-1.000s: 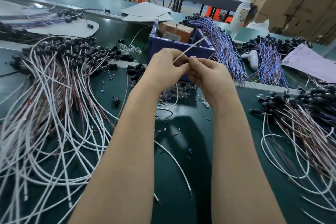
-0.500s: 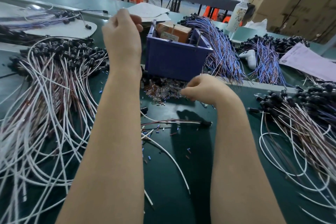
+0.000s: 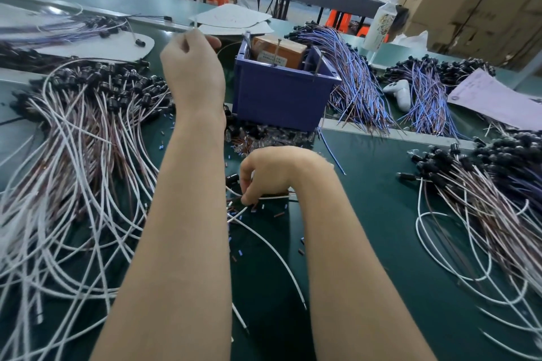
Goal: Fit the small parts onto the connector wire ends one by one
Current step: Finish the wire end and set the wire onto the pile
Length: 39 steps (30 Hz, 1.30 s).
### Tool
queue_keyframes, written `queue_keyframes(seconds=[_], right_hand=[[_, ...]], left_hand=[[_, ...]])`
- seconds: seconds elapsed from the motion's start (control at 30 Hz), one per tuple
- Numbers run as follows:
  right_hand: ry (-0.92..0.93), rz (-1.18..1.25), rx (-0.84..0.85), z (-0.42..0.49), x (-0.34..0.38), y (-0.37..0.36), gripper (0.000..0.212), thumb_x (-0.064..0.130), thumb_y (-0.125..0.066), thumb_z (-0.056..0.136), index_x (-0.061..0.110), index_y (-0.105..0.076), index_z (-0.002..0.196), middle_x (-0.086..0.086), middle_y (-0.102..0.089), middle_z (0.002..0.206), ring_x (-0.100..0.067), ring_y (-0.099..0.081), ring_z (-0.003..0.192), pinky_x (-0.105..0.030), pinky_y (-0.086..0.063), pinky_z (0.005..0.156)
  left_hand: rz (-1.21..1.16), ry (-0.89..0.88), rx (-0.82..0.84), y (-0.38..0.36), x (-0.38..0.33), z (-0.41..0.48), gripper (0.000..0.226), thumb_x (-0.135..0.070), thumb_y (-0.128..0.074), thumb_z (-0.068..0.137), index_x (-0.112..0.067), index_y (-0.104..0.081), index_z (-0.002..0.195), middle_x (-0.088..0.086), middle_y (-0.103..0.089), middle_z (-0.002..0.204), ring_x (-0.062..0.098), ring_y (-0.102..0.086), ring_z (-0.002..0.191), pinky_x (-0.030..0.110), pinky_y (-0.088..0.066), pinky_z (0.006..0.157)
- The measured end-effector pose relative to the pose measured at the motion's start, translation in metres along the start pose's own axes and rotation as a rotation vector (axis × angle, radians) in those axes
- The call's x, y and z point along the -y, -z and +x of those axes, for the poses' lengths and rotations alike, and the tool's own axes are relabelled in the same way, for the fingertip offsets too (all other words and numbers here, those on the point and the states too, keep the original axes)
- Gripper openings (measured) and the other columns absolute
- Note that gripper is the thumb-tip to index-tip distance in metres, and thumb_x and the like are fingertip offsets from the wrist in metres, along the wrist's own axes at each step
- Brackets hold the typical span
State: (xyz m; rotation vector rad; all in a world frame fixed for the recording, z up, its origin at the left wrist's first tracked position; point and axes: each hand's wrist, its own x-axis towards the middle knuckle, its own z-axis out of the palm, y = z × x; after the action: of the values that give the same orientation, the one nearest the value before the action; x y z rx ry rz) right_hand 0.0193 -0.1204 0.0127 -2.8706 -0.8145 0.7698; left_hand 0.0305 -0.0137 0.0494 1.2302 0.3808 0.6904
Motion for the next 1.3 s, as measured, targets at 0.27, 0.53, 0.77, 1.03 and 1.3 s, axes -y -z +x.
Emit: queue_keyframes(seconds=[0.27, 0.53, 0.77, 1.03, 1.3], right_hand=[[0.227, 1.232, -0.398, -0.019, -0.051, 0.0, 0.012, 0.005, -0.057, 0.092, 0.011, -0.055, 0.082, -0.002, -0.058, 0.068, -0.012, -0.052, 0.059, -0.024, -0.047, 0.06], [-0.064, 1.461, -1.084, 0.004, -0.059, 0.006, 0.015, 0.01, -0.037, 0.101, 0.012, -0.052, 0.1, -0.001, -0.047, 0.058, -0.004, -0.04, 0.039, -0.015, -0.034, 0.038], [-0.119, 1.196, -1.091, 0.012, -0.059, 0.003, 0.029, 0.01, -0.039, 0.099, 0.016, -0.048, 0.126, 0.0, -0.055, 0.066, -0.007, -0.05, 0.05, -0.025, -0.04, 0.052], [-0.092, 1.155, -1.112, 0.016, -0.057, 0.003, 0.032, 0.011, -0.042, 0.098, 0.018, -0.05, 0.128, 0.001, -0.056, 0.062, -0.007, -0.052, 0.052, -0.029, -0.042, 0.06], [-0.085, 1.162, -1.115, 0.015, -0.056, 0.003, 0.031, 0.011, -0.042, 0.098, 0.017, -0.051, 0.126, 0.001, -0.059, 0.062, -0.009, -0.054, 0.058, -0.03, -0.042, 0.066]], left_hand=[[0.249, -0.1, -0.032, 0.002, 0.022, 0.012, 0.04, -0.019, -0.038, 0.1, -0.021, -0.057, 0.065, -0.006, -0.047, 0.059, 0.006, -0.043, 0.051, 0.023, -0.035, 0.058], [0.486, -0.071, 0.261, -0.018, 0.044, -0.002, 0.034, -0.021, -0.042, 0.1, -0.017, -0.063, 0.073, -0.002, -0.056, 0.064, 0.012, -0.049, 0.061, 0.023, -0.039, 0.067], [0.401, -0.024, 0.263, -0.029, 0.051, -0.006, 0.032, -0.021, -0.037, 0.102, -0.012, -0.063, 0.084, -0.007, -0.056, 0.051, 0.001, -0.045, 0.048, 0.021, -0.035, 0.054], [0.388, 0.009, 0.313, -0.039, 0.053, -0.007, 0.032, -0.021, -0.037, 0.102, -0.015, -0.06, 0.081, -0.007, -0.056, 0.05, 0.001, -0.042, 0.044, 0.022, -0.036, 0.054], [0.364, 0.065, 0.37, -0.039, 0.05, -0.012, 0.033, -0.021, -0.037, 0.102, -0.016, -0.059, 0.079, -0.006, -0.057, 0.051, 0.004, -0.042, 0.047, 0.039, -0.049, 0.078]])
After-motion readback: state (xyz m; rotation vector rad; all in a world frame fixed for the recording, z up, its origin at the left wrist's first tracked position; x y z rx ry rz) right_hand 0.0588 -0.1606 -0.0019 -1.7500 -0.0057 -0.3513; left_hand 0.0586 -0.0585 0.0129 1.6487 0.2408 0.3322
